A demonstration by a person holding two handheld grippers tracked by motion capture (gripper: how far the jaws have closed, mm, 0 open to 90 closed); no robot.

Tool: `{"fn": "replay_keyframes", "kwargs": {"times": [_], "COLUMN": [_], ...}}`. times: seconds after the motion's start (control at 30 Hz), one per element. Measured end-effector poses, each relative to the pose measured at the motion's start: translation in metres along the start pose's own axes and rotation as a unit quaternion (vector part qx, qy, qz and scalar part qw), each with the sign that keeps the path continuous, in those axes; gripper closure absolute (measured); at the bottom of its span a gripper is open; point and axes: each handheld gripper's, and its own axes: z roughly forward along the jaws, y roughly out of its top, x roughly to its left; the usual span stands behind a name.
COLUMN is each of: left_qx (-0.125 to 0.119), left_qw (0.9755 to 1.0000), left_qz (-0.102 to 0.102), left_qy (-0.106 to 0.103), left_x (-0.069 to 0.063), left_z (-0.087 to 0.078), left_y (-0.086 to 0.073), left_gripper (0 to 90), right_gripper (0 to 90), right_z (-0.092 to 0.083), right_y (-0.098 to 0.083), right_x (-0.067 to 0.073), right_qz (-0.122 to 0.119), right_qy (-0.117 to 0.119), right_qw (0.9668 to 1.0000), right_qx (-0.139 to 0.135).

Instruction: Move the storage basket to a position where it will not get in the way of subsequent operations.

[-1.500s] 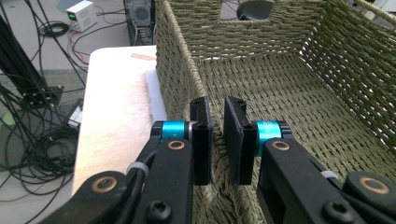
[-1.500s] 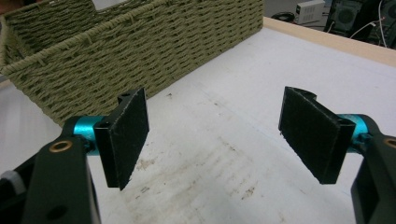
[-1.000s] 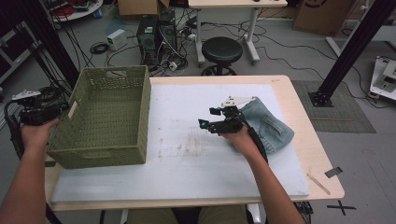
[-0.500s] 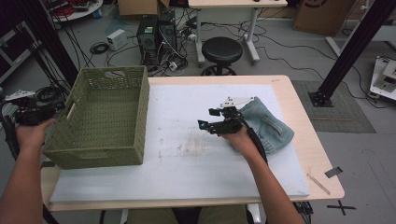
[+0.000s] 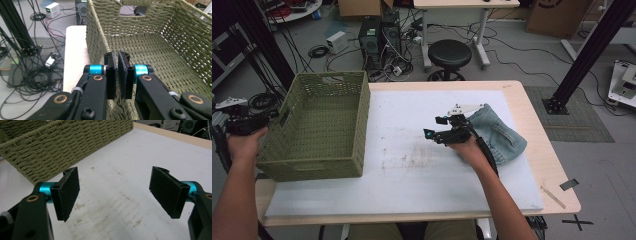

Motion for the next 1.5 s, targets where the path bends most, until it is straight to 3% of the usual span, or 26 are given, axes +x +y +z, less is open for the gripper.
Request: {"fn": "replay_keyframes", "kwargs": {"times": [0.27,0.33,0.37,0.5,0.63,0.7,0.77,0.9,1.03,1.5], "left_qx": [0.000,0.016,0.020,0.024,0.030,0.043,0.050,0.047,0.039,0.028], "left_qw": [1.0000,0.9997,0.9992,0.9984,0.9975,0.9978,0.9976,0.9985,0.9988,0.9989], "left_qz": [-0.006,-0.017,-0.030,-0.036,-0.031,-0.017,-0.018,-0.009,-0.021,-0.030], "left_qy": [-0.001,0.000,-0.015,-0.037,-0.057,-0.048,-0.044,-0.026,-0.021,-0.022], "left_x": [0.004,0.006,0.009,0.012,0.008,0.005,0.005,0.004,0.009,0.007], "left_z": [-0.002,-0.001,-0.003,-0.010,-0.016,-0.017,-0.017,-0.017,-0.017,-0.018], "left_y": [-0.002,-0.004,-0.007,-0.019,-0.021,-0.020,-0.018,-0.017,-0.018,-0.020], "left_gripper": [83.1,71.0,65.9,59.5,68.2,70.5,71.6,73.3,74.7,76.1], "right_gripper": [24.6,24.6,24.6,24.6,24.6,24.6,24.6,24.6,24.6,24.9], "right_z": [0.002,0.002,0.002,0.002,0.003,0.003,0.003,0.002,0.001,-0.003], "right_y": [0.000,0.000,0.000,0.000,0.000,0.000,0.001,0.001,0.000,-0.004], "right_x": [0.000,0.000,0.000,0.000,0.002,0.004,0.004,0.004,0.004,0.001], "right_qz": [-0.001,0.000,0.000,0.000,-0.001,-0.001,-0.005,-0.005,-0.004,0.003], "right_qy": [0.002,0.002,0.002,0.002,0.004,0.004,0.005,0.006,0.005,0.001], "right_qw": [1.0000,1.0000,1.0000,1.0000,1.0000,1.0000,1.0000,1.0000,1.0000,1.0000], "right_qx": [0.001,0.001,0.000,0.000,0.002,0.002,0.000,0.001,0.002,-0.004]}}
